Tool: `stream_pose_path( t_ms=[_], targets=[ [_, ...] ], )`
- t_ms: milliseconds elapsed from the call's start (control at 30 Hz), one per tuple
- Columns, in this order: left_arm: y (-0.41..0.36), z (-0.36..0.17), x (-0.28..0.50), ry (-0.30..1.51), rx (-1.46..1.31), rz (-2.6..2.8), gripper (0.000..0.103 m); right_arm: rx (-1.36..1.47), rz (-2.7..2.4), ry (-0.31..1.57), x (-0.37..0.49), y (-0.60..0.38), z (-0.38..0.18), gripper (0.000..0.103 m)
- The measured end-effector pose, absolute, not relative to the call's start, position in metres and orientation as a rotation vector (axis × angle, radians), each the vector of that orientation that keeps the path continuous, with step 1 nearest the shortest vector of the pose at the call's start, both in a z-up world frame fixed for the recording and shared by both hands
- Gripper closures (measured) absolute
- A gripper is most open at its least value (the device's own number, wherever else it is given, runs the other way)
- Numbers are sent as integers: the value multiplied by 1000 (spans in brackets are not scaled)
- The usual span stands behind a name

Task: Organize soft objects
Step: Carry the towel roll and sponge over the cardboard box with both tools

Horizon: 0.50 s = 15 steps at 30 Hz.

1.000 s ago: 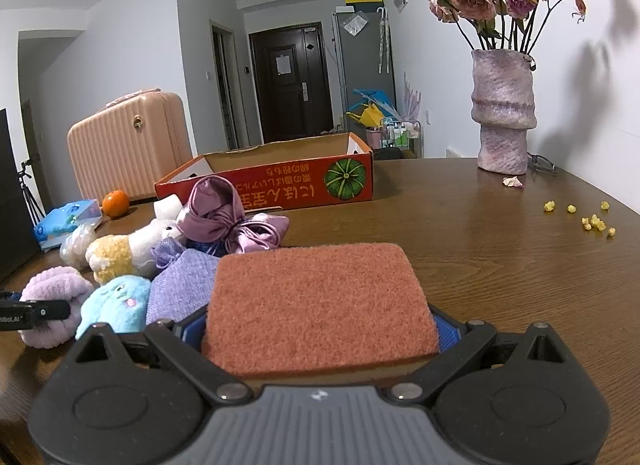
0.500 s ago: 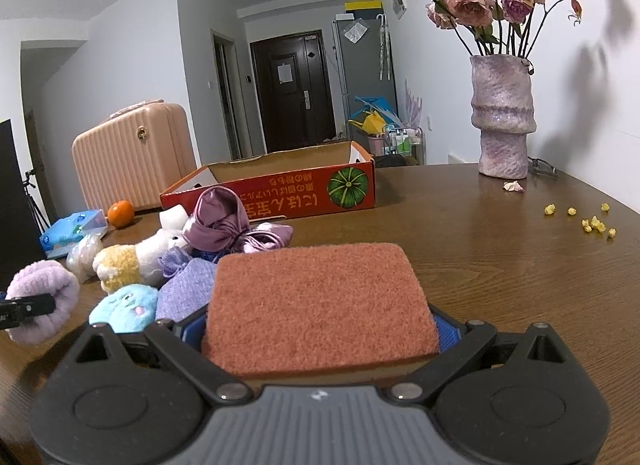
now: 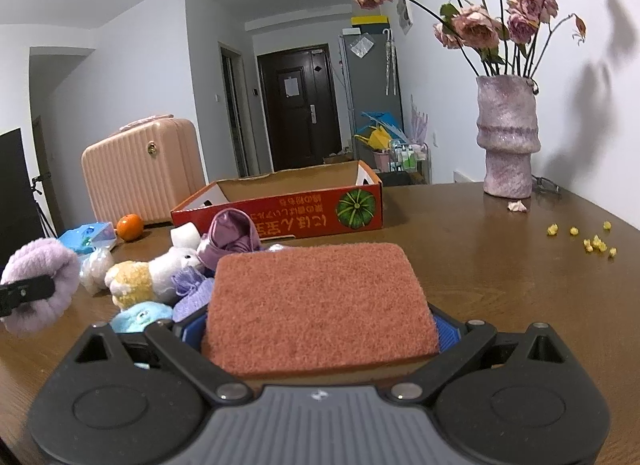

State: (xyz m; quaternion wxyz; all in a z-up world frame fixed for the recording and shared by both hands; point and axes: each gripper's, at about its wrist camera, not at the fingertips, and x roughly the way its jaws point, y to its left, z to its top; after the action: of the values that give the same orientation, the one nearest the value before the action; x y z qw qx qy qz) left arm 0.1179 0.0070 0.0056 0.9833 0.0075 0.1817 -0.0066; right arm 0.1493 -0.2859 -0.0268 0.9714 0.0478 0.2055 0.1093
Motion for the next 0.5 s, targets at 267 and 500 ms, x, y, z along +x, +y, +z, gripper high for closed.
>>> stream_pose_path(
  t_ms=[267,500],
  targets=[
    [-5,14,132,358,16,-27,62,71,225,390,158,-281,-14,3],
    [-14,23,151,360,-2,-40,62,55,226,364,173,-279,-1,3]
  ],
)
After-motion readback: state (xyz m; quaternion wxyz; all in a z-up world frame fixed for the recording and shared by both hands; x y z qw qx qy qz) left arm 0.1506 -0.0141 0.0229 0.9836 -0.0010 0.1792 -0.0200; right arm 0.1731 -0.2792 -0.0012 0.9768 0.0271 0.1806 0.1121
